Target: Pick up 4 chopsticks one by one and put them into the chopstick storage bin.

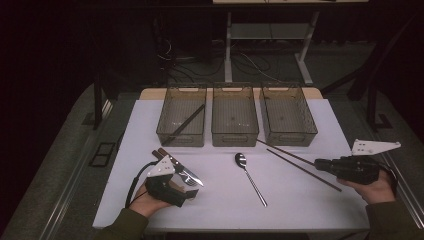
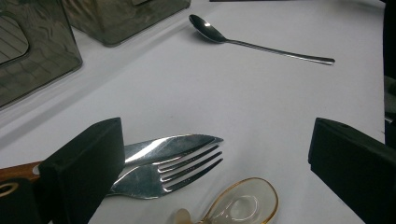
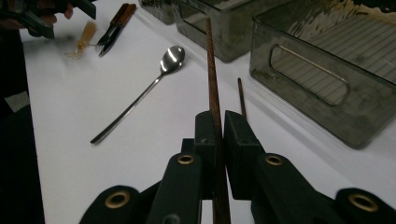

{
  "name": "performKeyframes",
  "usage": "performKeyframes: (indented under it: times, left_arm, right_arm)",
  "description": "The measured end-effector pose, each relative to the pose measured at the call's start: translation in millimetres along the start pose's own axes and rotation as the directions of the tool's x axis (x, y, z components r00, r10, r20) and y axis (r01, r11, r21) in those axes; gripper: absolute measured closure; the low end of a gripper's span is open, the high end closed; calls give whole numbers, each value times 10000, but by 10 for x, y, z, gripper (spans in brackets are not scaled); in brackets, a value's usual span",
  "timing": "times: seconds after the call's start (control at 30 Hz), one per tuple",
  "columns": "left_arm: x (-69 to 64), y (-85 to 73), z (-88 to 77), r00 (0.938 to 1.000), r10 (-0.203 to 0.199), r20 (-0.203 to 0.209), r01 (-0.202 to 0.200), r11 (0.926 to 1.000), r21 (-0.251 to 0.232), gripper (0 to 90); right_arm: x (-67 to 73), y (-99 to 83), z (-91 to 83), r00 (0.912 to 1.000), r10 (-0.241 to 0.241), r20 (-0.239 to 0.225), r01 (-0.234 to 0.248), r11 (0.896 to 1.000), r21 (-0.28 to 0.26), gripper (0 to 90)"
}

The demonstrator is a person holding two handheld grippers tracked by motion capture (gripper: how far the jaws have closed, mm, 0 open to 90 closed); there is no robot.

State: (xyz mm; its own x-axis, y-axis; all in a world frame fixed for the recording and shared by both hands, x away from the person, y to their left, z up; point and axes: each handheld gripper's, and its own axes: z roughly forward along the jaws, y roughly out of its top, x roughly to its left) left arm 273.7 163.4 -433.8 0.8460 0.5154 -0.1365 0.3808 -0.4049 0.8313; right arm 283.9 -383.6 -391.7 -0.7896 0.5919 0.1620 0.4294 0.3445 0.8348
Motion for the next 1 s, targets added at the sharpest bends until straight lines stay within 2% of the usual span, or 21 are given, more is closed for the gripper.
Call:
performKeyframes:
  times: [0.4,1.0]
  left_arm:
    - [-7,-6,13,10000,60,52,-61,10000,60,25]
    - [-11,-14,30,10000,-33,46,33,10000,80,24]
  right_arm:
    - [145,98,156,9998,-32,-215,25,9995,-323,841]
    - [198,294,383,9992,221,-336,-242,9976,-642,841]
